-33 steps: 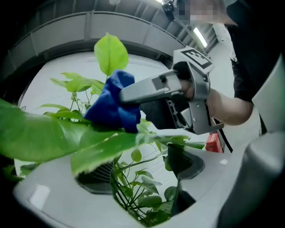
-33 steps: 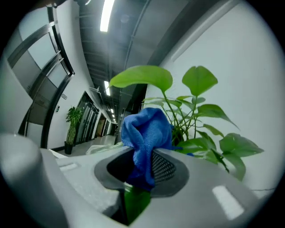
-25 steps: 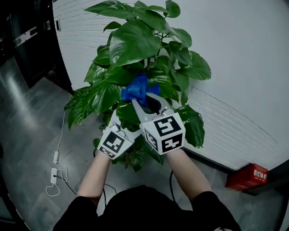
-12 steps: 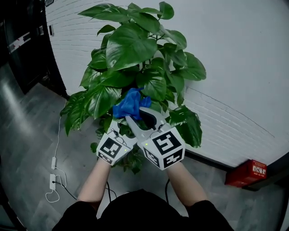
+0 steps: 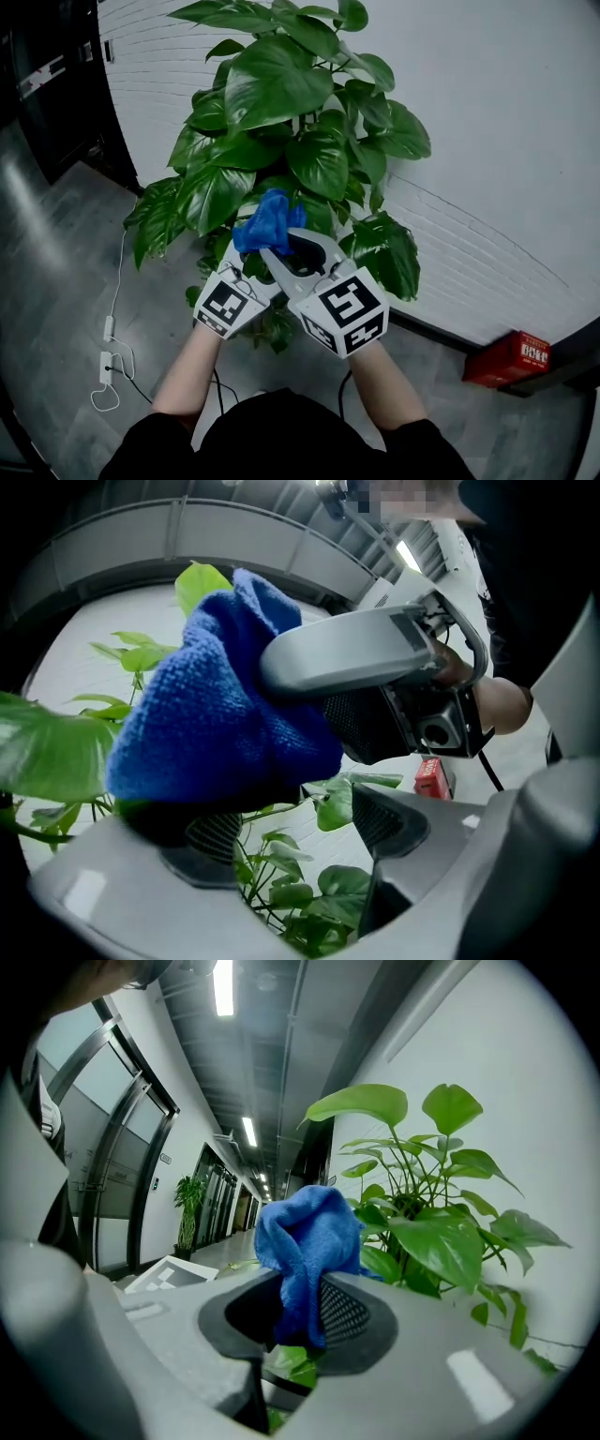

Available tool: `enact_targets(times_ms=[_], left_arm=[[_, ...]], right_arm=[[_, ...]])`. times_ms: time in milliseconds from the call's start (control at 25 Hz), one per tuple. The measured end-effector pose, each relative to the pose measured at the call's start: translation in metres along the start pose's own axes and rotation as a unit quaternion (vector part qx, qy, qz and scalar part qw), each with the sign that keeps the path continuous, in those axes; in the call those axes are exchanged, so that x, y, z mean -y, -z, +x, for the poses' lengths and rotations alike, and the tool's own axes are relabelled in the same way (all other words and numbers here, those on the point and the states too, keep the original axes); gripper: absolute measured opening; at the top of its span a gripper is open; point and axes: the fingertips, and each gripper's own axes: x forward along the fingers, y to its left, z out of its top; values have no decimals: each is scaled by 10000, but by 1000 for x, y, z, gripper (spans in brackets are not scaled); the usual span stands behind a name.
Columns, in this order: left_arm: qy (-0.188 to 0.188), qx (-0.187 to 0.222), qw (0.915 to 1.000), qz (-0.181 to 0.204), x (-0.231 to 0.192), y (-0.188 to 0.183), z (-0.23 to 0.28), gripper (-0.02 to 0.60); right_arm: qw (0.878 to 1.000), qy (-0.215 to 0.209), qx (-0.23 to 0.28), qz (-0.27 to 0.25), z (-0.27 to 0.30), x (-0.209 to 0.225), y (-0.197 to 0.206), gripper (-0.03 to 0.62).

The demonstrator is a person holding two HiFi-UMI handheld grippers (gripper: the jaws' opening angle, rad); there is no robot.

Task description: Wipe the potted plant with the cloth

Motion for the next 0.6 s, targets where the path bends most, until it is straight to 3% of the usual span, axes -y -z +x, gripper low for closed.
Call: enact_targets(times_ms=[360, 480, 600], left_arm=[[36, -354, 9993, 116, 7, 26, -4, 362], [61, -477, 9988, 83, 7, 38, -3, 362], [80, -594, 9982, 86, 3, 49, 5, 362]], right_arm=[[9996, -170, -30, 237, -11, -13, 21, 103], [9994, -113, 240, 202, -28, -14, 10, 103], [9976, 213, 644, 143, -53, 4, -14, 103]])
